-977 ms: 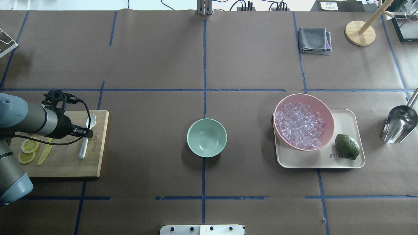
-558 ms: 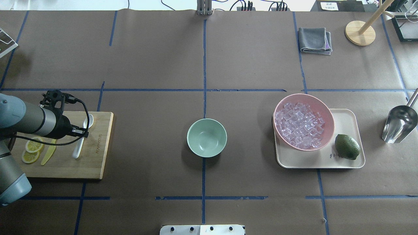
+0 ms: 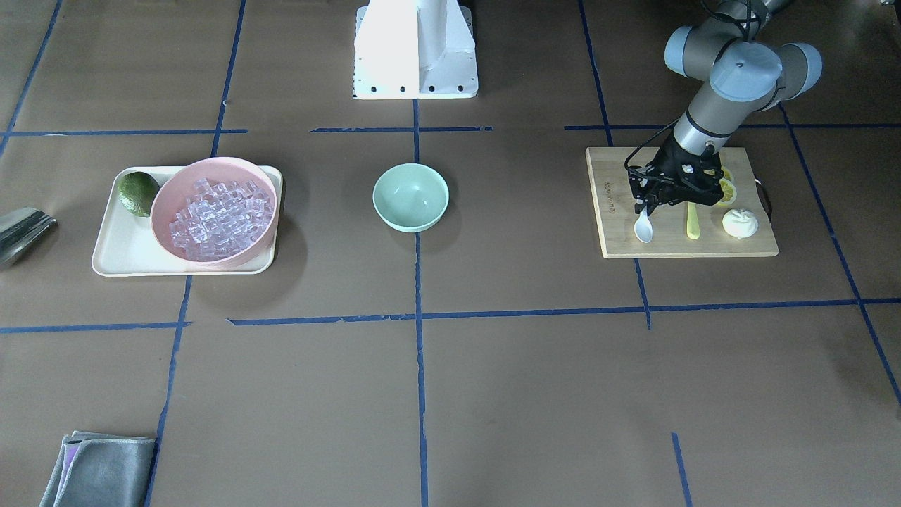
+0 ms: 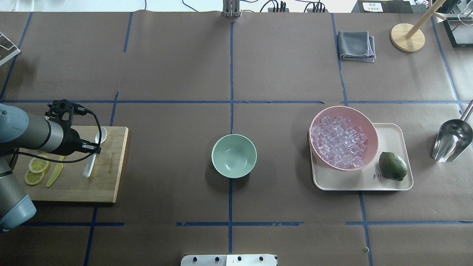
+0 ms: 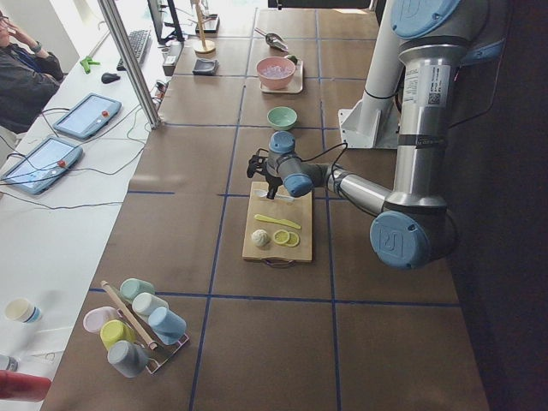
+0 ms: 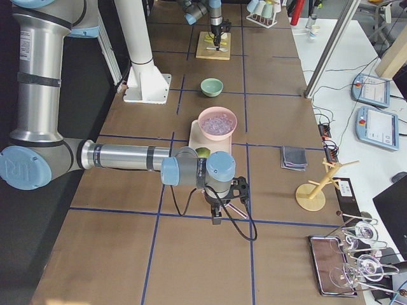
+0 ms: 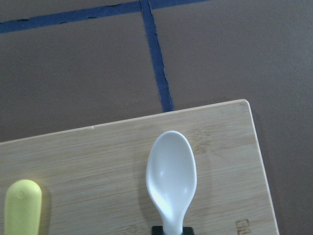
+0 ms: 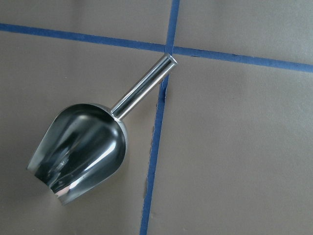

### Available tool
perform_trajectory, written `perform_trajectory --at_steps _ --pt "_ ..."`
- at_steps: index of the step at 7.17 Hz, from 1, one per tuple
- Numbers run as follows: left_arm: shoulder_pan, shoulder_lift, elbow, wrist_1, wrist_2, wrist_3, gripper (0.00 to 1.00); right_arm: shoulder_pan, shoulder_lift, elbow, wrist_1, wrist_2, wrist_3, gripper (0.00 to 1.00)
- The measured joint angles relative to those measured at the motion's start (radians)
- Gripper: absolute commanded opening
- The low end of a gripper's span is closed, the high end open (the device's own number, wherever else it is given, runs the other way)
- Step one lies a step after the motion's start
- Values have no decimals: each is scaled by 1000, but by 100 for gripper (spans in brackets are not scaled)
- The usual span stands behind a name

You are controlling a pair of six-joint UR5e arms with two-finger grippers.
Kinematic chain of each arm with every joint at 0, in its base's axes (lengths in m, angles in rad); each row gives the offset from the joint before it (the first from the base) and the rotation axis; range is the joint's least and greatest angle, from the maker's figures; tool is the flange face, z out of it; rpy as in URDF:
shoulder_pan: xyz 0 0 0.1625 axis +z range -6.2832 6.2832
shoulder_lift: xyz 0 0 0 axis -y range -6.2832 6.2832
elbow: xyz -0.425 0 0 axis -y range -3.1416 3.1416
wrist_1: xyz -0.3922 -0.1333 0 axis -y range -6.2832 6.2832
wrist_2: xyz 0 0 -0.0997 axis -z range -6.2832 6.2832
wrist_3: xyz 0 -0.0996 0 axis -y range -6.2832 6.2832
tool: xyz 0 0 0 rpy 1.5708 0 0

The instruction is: Put spoon and ice into bowl

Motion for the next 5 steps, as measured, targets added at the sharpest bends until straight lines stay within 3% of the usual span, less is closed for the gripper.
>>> perform_trajectory --at_steps 2,4,5 --pt "0 -111 -74 237 -2 -1 0 0 0 0 0 0 0 100" --pt "27 -339 -74 463 -1 -1 1 0 0 0 0 1 1 100" --pt "57 -441 -46 511 -1 -1 1 0 0 0 0 1 1 100"
